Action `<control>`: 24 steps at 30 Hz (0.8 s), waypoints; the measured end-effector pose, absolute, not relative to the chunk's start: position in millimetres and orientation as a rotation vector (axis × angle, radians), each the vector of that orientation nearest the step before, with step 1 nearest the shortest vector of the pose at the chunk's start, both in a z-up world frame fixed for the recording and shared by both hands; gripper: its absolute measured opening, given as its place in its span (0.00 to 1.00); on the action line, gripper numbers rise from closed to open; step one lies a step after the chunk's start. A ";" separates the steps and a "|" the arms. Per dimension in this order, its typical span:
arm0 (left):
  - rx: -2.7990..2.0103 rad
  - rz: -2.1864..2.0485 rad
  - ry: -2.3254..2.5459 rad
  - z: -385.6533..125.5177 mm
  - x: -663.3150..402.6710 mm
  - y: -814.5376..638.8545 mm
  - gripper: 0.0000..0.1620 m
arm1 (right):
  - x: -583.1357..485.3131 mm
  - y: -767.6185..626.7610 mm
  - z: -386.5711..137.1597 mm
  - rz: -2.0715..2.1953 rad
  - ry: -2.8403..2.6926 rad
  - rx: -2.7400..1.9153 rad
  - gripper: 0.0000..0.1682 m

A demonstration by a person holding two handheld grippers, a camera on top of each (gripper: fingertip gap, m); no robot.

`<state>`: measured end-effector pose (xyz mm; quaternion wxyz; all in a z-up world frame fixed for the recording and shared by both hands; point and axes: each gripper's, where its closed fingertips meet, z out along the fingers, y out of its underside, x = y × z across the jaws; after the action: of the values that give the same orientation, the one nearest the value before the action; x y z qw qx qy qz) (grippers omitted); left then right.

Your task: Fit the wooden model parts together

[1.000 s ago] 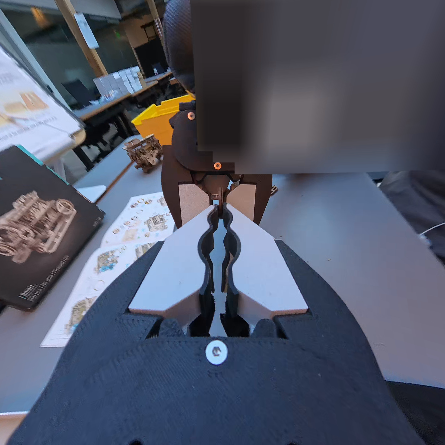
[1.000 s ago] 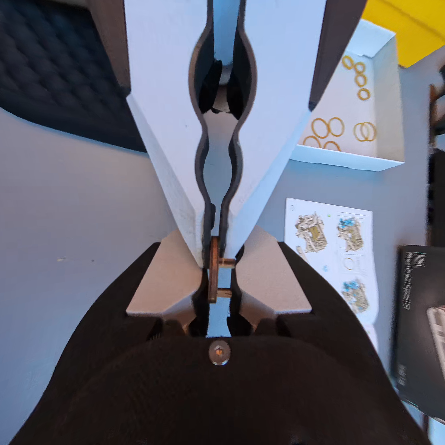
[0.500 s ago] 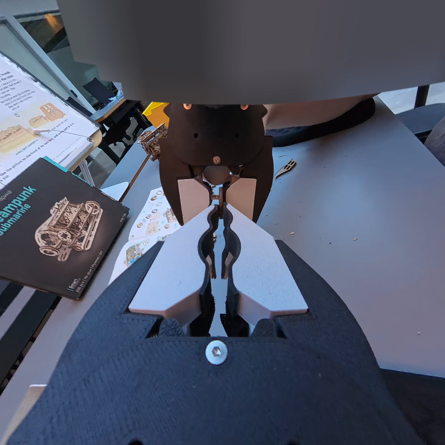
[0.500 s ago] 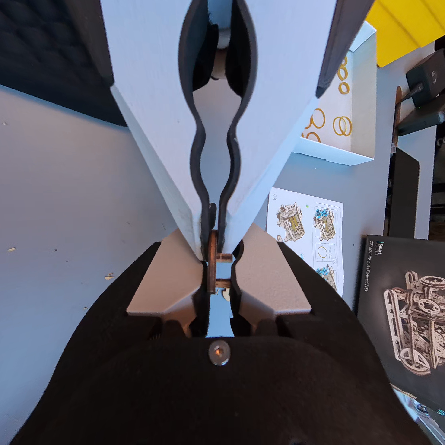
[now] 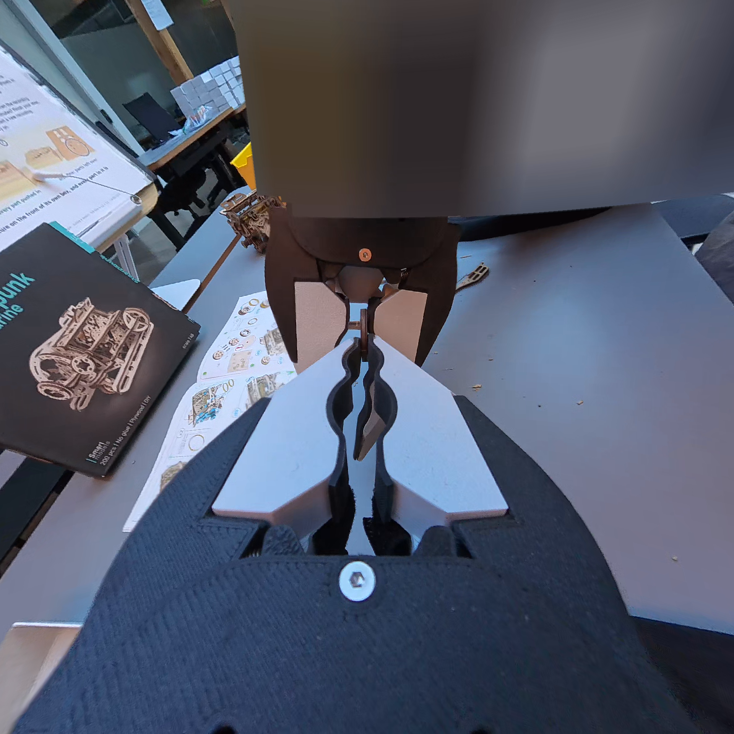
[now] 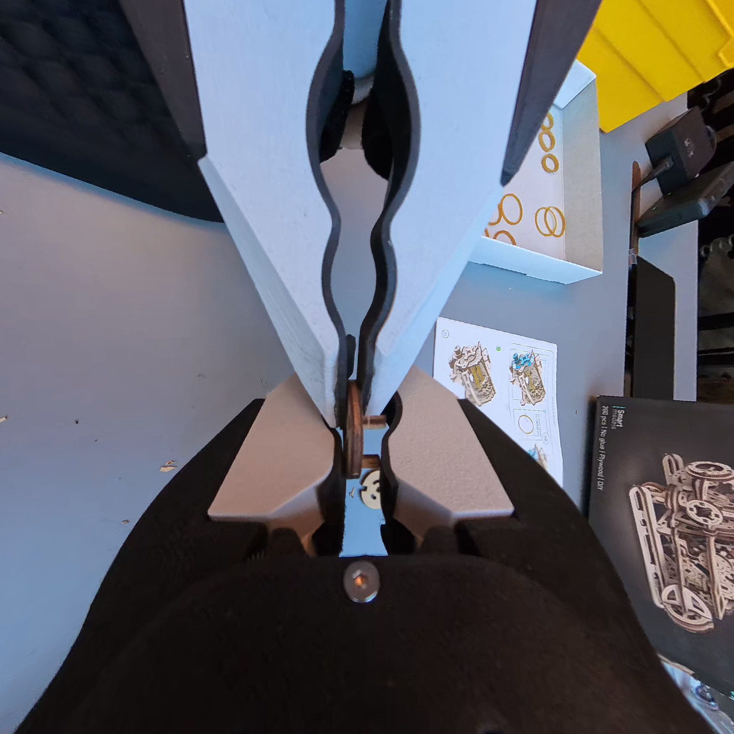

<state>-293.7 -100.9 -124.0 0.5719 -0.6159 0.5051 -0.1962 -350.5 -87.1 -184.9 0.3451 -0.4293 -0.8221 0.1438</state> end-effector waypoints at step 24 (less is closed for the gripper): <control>-1.180 0.151 1.368 -113.0 -278.8 -108.6 0.01 | -360.0 -92.7 -139.2 0.278 -1.839 -0.571 0.03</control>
<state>-278.8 -108.6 -113.0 0.6166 -0.5123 0.5942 0.0656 -360.0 -92.7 -139.2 0.5630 -0.2424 -0.7812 0.1182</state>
